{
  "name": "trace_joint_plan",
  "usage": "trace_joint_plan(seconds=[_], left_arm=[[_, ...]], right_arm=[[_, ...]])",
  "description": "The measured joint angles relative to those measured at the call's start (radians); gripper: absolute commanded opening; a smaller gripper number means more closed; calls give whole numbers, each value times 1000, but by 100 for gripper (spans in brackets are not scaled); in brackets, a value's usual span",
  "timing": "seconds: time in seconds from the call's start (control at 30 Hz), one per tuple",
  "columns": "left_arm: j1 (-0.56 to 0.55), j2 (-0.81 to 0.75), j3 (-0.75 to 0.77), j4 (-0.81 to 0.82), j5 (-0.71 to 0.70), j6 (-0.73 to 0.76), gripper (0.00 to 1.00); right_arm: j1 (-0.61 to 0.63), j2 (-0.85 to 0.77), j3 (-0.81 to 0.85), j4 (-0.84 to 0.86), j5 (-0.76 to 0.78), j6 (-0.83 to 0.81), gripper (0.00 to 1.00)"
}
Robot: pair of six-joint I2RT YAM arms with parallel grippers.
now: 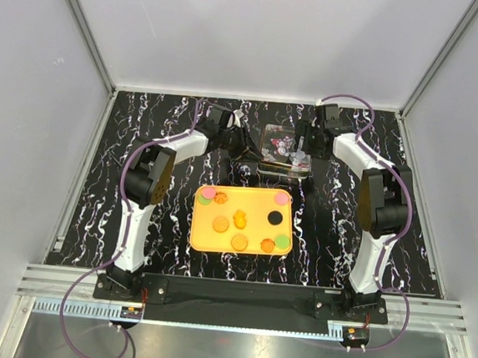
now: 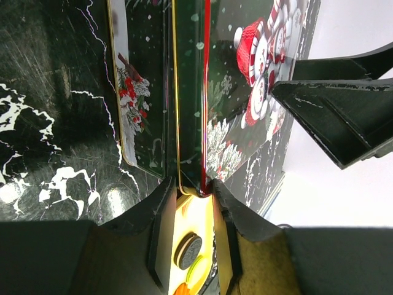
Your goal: Pack the cookies
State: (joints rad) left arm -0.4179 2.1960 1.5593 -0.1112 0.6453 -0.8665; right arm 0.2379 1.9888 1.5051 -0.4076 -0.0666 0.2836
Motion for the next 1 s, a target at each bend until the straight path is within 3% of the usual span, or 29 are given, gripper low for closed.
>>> trace_joint_plan(seconds=[0.43,0.53,0.57,0.67,0.7,0.83,1.0], left_arm=[[-6,0,61,-99,-51,66,9],[-6,1,77,-127,-60,87,23],[-6,1,82,-137,-63,94,32],[-6,1,90,-152,-73,118,41],[-6,1,91,-157,-79,126,48],[-9,1,95,-177,-90,153,59],[-18,1,95,-192,-94,169,61]], right_arm=[[6,-13,17,-66,-5,5,85],[5,-15,17,-71,-23,12,86],[3,-15,17,-71,-31,16,87],[-1,-15,18,-71,-55,24,88],[-3,-15,21,-73,-65,28,88],[-9,-17,28,-71,-119,46,87],[-13,-26,28,-68,-171,66,87]])
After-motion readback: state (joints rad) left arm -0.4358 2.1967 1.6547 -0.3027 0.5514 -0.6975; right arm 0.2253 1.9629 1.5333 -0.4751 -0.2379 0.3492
